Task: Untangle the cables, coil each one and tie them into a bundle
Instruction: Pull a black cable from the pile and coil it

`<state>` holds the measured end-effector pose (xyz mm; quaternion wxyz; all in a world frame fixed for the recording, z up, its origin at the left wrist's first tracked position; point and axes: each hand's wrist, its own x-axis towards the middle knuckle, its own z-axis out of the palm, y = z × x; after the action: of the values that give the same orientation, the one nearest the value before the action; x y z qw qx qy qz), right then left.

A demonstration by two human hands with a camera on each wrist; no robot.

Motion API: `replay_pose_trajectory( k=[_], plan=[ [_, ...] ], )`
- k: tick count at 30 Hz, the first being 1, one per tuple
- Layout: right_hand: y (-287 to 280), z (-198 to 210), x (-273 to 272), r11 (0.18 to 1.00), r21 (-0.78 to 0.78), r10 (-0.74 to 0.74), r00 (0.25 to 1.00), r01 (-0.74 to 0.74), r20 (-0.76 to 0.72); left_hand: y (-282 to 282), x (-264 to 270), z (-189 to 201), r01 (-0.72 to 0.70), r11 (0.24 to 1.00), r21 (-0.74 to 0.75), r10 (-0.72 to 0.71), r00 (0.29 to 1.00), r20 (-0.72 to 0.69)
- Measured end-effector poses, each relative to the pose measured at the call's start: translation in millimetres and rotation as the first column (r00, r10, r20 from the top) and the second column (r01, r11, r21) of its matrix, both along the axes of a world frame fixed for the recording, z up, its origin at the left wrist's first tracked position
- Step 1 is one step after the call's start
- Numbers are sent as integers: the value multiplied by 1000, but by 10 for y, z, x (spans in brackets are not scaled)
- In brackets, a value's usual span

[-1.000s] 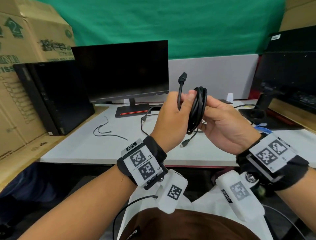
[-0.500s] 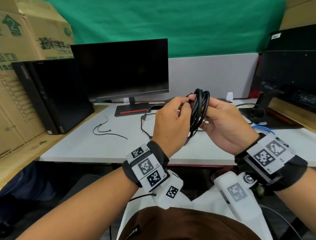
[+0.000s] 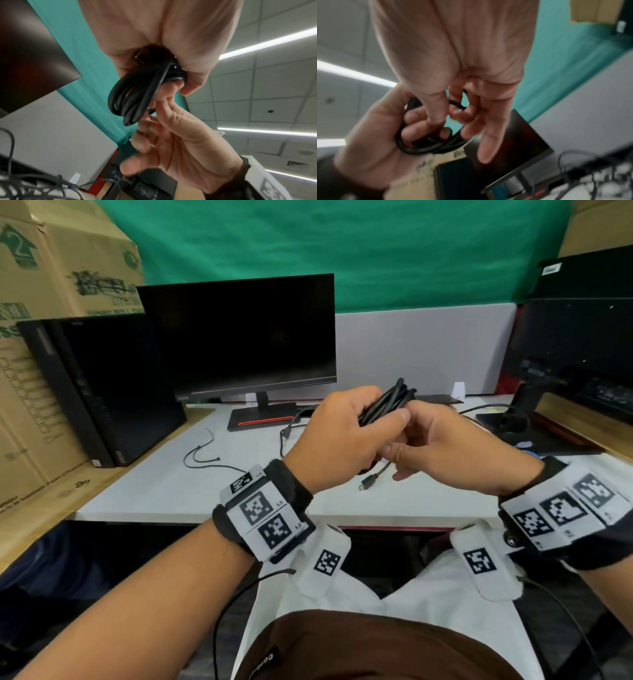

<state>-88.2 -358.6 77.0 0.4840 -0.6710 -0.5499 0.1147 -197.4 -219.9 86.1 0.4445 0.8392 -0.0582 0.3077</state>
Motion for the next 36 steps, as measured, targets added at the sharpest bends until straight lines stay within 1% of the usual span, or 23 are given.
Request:
replay_pose_trajectory(
  k=[2, 5, 6, 7, 8, 10, 11, 12, 13, 14, 15, 16, 17, 18, 20, 22, 24, 25, 27, 29, 32, 34, 36],
  plan=[
    [-19, 26, -3, 1000, 9, 24, 999, -24, -33, 9, 8, 42, 50, 998, -31, -51, 998, -33],
    [-52, 81, -7, 998, -6, 66, 998, -66, 12, 104, 14, 98, 146, 969, -199, -165, 983, -83],
    [-64, 95, -13, 993, -2, 121, 993, -121, -7, 129, 10, 112, 176, 953, -248, -205, 974, -98],
    [-79, 95, -10, 982, 3, 189, 979, -189, -75, 152, 4, 116, 211, 933, -291, -252, 961, -111],
    [-92, 94, -10, 963, 14, 266, 947, -268, -182, 169, -15, 117, 255, 909, -329, -309, 943, -122],
    [-106, 98, -27, 905, 54, 409, 826, -422, -387, 204, -59, 129, 345, 856, -386, -424, 895, -141],
    [-115, 105, -37, 876, 72, 452, 762, -476, -463, 217, -71, 133, 373, 837, -399, -460, 876, -146],
    [-123, 117, -52, 864, 72, 461, 726, -498, -510, 220, -75, 132, 382, 833, -399, -470, 871, -146],
    [-120, 141, -78, 877, 37, 427, 743, -479, -516, 221, -77, 134, 363, 849, -384, -443, 885, -144],
    [-117, 171, -104, 916, -29, 342, 818, -399, -463, 227, -78, 140, 316, 879, -357, -385, 913, -139],
    [-120, 203, -125, 960, -94, 219, 918, -263, -331, 236, -73, 140, 258, 910, -326, -313, 941, -127],
    [-124, 236, -144, 988, -113, 89, 985, -106, -146, 242, -67, 139, 205, 933, -297, -246, 963, -109],
    [-126, 265, -174, 997, -70, -19, 1000, 20, 20, 249, -57, 138, 160, 949, -272, -191, 978, -89],
    [-125, 283, -206, 996, 1, -90, 991, 91, 100, 250, -49, 144, 124, 962, -242, -143, 987, -66],
    [-107, 267, -221, 986, 105, -139, 988, 131, 64, 241, -34, 163, 72, 986, -151, -74, 997, -12],
    [-72, 230, -204, 991, 96, -86, 993, 94, -78, 230, -45, 184, 66, 996, -63, -67, 998, -6],
    [-42, 215, -174, 999, 43, 4, 966, 7, -259, 225, -84, 174, 112, 993, -27, -115, 988, -101],
    [-43, 220, -152, 999, 33, 48, 935, -39, -350, 225, -100, 159, 152, 988, -12, -152, 975, -160],
    [-65, 233, -109, 993, 56, 120, 877, -106, -466, 234, -116, 147, 239, 970, 36, -224, 946, -236],
    [-76, 223, -57, 993, 69, 116, 893, -95, -435, 270, -119, 167, 280, 958, 62, -254, 929, -269],
    [-63, 201, -2, 994, 96, -32, 973, 56, -230, 320, -102, 160, 288, 958, 18, -275, 930, -242],
    [-35, 172, 24, 975, 146, -151, 980, 170, -130, 331, -108, 131, 306, 945, -114, -323, 927, -190],
    [-26, 169, 13, 963, 142, -230, 973, 230, -16, 329, -106, 107, 360, 883, -300, -420, 892, -165]
  ],
)
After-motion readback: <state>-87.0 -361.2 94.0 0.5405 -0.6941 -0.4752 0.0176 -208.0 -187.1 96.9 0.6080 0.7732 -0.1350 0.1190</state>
